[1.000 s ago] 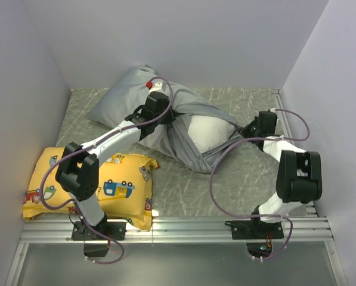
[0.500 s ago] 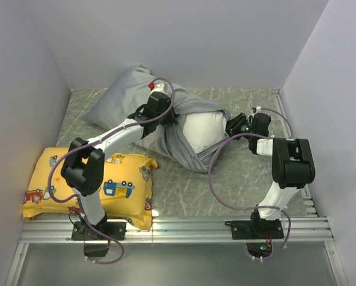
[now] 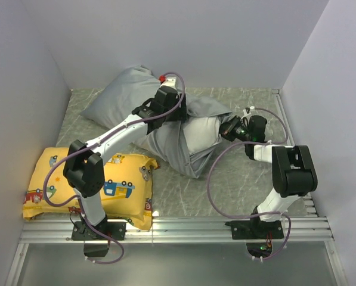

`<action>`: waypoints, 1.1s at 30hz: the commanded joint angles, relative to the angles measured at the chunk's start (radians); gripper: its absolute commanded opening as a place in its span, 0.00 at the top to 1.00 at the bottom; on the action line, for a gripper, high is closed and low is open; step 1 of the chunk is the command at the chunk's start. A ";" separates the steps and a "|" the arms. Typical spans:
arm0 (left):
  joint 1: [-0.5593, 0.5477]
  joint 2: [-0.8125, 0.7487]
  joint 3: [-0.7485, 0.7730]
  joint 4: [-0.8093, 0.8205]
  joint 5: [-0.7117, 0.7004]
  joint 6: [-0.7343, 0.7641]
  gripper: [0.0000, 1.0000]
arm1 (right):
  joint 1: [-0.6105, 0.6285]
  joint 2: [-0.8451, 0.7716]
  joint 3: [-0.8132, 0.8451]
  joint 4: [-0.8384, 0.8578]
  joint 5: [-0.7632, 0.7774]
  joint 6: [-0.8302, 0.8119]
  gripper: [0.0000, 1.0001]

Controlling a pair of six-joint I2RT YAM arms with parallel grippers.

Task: Remove the pillowcase from the pillow

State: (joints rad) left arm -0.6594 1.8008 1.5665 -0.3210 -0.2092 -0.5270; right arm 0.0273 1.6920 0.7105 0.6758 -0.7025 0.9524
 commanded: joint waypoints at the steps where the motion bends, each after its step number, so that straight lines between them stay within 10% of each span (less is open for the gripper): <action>1: -0.045 -0.021 0.055 -0.044 0.037 0.038 0.25 | 0.054 -0.126 0.010 0.064 -0.106 0.009 1.00; 14: -0.100 -0.115 0.055 -0.099 -0.051 0.093 0.21 | 0.065 -0.267 0.041 -0.111 -0.039 -0.079 1.00; 19: -0.083 -0.135 0.027 -0.128 -0.171 0.084 0.51 | 0.065 -0.302 0.087 -0.370 0.138 -0.196 1.00; 23: -0.048 -0.116 -0.019 -0.122 -0.173 0.050 0.82 | 0.062 -0.328 0.072 -0.500 0.288 -0.248 0.82; 29: -0.019 -0.110 -0.154 -0.011 -0.098 -0.005 0.93 | 0.075 -0.443 0.027 -0.611 0.438 -0.300 0.43; 33: -0.011 -0.078 -0.172 0.013 -0.070 -0.014 0.99 | 0.137 -0.604 0.015 -0.700 0.590 -0.345 0.38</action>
State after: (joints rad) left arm -0.6811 1.7008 1.4178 -0.3252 -0.3061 -0.5205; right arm 0.1135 1.2274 0.7261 0.0383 -0.2649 0.6720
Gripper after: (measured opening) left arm 0.027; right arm 0.609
